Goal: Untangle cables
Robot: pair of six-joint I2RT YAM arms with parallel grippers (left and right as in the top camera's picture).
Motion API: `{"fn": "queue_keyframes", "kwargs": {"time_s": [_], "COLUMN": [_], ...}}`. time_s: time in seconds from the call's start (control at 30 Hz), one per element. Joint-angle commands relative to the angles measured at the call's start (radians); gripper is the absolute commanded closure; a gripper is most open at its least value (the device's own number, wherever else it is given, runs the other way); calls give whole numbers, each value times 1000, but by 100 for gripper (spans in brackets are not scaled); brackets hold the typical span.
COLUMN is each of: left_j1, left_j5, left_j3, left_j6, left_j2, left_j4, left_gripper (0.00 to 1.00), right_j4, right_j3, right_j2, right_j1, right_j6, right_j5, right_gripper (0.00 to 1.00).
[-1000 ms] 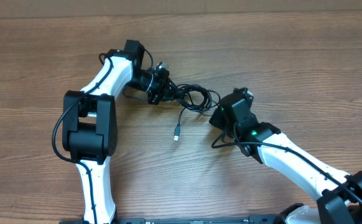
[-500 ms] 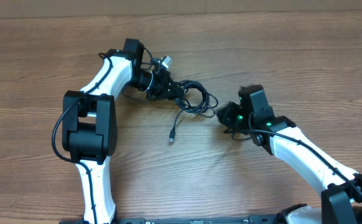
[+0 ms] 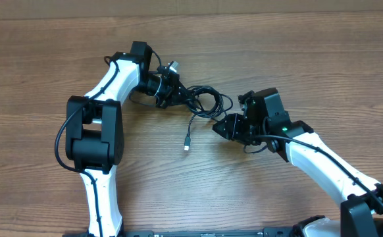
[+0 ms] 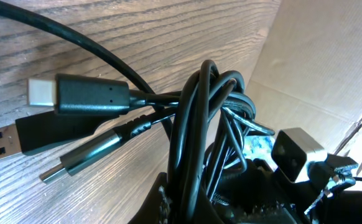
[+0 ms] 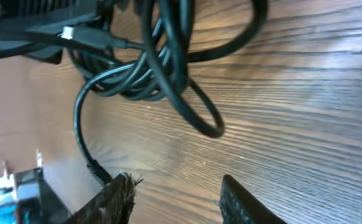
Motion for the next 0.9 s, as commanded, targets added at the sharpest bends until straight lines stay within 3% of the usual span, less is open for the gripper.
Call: {"fn": "queue_keyframes", "kwargs": {"time_s": [0.0, 0.07, 0.2, 0.47, 0.67, 0.77, 0.8, 0.83, 0.87], "left_j1": [0, 0, 0, -1, -1, -1, -1, -1, -1], "left_j5": [54, 120, 149, 162, 161, 160, 157, 157, 157], "left_j3": [8, 8, 8, 8, 8, 8, 8, 8, 8], "left_j6": [-56, -58, -58, -57, -57, -57, -57, -62, -71], "left_j2": [10, 10, 10, 10, 10, 10, 10, 10, 10], "left_j4": [-11, -27, -37, -48, -48, -54, -61, -68, -72], "left_gripper": [96, 96, 96, 96, 96, 96, 96, 96, 96], "right_j4": [22, 23, 38, 132, 108, 97, 93, 85, 76], "right_j3": [28, 26, 26, 26, 26, 26, 26, 26, 26], "right_j2": [-2, -2, -2, -2, 0, 0, 0, 0, 0], "right_j1": [-12, -10, -10, -10, -10, -10, -10, -10, -10], "right_j6": [-43, -42, 111, 164, 198, 198, 198, 197, 197], "right_j5": [5, 124, 277, 314, 492, 492, 491, 454, 423], "right_gripper": [57, 58, 71, 71, 84, 93, 88, 70, 66]}}
